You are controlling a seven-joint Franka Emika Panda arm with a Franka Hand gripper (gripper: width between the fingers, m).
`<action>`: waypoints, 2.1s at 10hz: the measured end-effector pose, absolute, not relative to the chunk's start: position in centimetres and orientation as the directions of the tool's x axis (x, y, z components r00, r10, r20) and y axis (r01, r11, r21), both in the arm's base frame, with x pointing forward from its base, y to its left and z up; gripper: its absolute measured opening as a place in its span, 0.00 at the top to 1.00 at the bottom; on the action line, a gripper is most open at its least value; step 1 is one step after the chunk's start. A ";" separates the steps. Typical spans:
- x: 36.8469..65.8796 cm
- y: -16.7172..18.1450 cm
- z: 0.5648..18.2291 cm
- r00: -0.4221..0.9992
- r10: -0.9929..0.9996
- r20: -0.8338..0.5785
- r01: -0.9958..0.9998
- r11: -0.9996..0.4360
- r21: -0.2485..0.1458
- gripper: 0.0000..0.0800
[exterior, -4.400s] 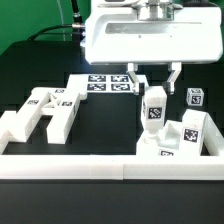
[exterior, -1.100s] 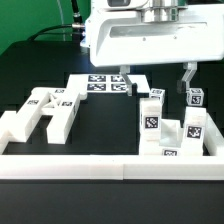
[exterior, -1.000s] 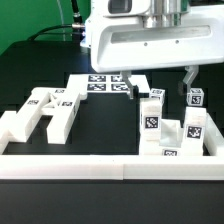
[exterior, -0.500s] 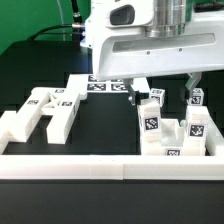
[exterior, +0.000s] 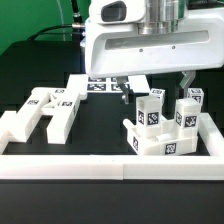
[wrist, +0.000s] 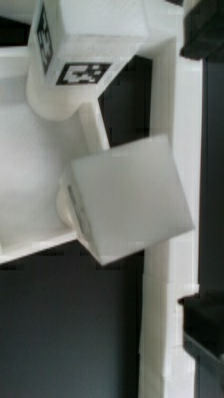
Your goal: Assemble chair
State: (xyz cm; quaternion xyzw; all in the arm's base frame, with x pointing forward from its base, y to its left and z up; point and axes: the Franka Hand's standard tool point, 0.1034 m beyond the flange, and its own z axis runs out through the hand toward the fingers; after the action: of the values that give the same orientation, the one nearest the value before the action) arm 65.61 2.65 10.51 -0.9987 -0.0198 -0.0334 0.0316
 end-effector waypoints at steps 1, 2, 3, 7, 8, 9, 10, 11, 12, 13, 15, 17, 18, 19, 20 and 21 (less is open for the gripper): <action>65.6 2.7 10.5 0.997 0.038 0.069 0.043 -0.997 -0.061 0.19; 65.5 2.9 10.3 0.997 0.042 0.068 0.046 -0.997 -0.061 0.19; 65.4 3.0 10.2 0.996 0.058 0.071 0.062 -0.996 -0.059 0.19; 64.4 2.5 9.0 0.994 0.054 0.091 0.058 -0.997 -0.046 0.19; 64.3 2.4 8.8 0.994 0.052 0.095 0.056 -0.997 -0.044 0.19; 64.2 2.2 8.6 0.993 0.051 0.102 0.055 -0.998 -0.040 0.19; 64.0 2.0 8.3 0.993 0.052 0.103 0.056 -0.998 -0.038 0.19; 63.9 1.8 8.1 0.994 0.050 0.101 0.054 -0.998 -0.038 0.19; 63.9 1.8 8.1 0.994 0.050 0.100 0.054 -0.998 -0.038 0.19; 63.9 2.0 8.1 0.994 0.052 0.100 0.056 -0.998 -0.038 0.19; 63.9 1.9 8.0 0.994 0.051 0.099 0.055 -0.998 -0.038 0.53; 63.9 1.9 8.0 0.994 0.050 0.099 0.054 -0.998 -0.038 0.64; 63.9 1.9 8.0 0.995 0.020 0.097 0.024 -0.999 -0.042 0.64; 64.2 2.0 8.0 0.996 -0.032 0.089 -0.028 -0.998 -0.049 0.64; 64.6 2.1 7.9 0.992 -0.093 0.086 -0.088 -0.994 -0.056 0.64; 65.0 2.2 7.9 0.972 -0.218 0.085 -0.212 -0.975 -0.068 0.64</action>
Offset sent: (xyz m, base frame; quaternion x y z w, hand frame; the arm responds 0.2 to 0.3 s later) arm -0.0169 0.0017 -0.0067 -0.0174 0.0023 -0.0469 0.9987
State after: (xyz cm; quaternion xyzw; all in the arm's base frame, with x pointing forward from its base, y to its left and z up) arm 65.05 2.20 7.90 -0.9926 0.1083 -0.0459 0.0295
